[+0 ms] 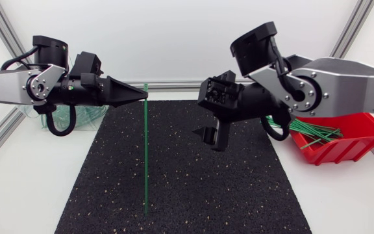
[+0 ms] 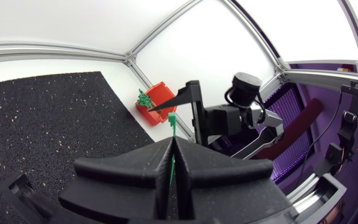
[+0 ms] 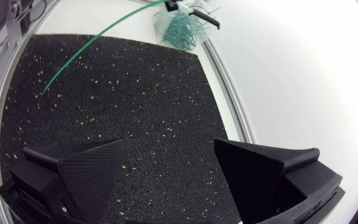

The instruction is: Take a green cable tie from the red box, thread the tail through the head to close it, then place it in the transparent bin on the left.

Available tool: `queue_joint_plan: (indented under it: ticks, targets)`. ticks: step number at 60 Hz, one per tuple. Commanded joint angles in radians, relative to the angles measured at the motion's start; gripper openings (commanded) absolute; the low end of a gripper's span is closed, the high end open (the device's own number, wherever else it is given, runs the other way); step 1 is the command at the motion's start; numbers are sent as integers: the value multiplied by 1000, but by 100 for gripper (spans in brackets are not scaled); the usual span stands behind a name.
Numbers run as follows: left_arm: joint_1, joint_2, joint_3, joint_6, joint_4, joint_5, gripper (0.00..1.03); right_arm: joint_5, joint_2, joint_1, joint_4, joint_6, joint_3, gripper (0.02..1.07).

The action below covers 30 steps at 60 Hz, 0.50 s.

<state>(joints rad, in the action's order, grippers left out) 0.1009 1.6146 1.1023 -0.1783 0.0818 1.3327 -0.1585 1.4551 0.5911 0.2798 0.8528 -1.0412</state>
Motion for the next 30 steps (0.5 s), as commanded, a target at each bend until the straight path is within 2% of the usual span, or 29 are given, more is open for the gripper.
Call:
queue_joint_plan:
  ticks: [1, 8, 18, 19, 30]
  targets:
    - [-7, 84, 60, 26, 6, 36, 3, 66, 13, 61, -76, 120, 61, 103]
    - [-13, 136, 91, 31, 6, 46, 3, 166, 40, 124, -182, 226, 92, 103]
    - [-13, 168, 97, 31, 22, 79, 3, 232, 90, 165, -349, 373, 124, 103]
    - [-13, 169, 96, 31, 33, 80, 3, 251, 100, 176, -401, 417, 139, 103]
    - [-7, 188, 68, 30, 73, 80, 3, 310, 145, 239, -633, 597, 234, 102]
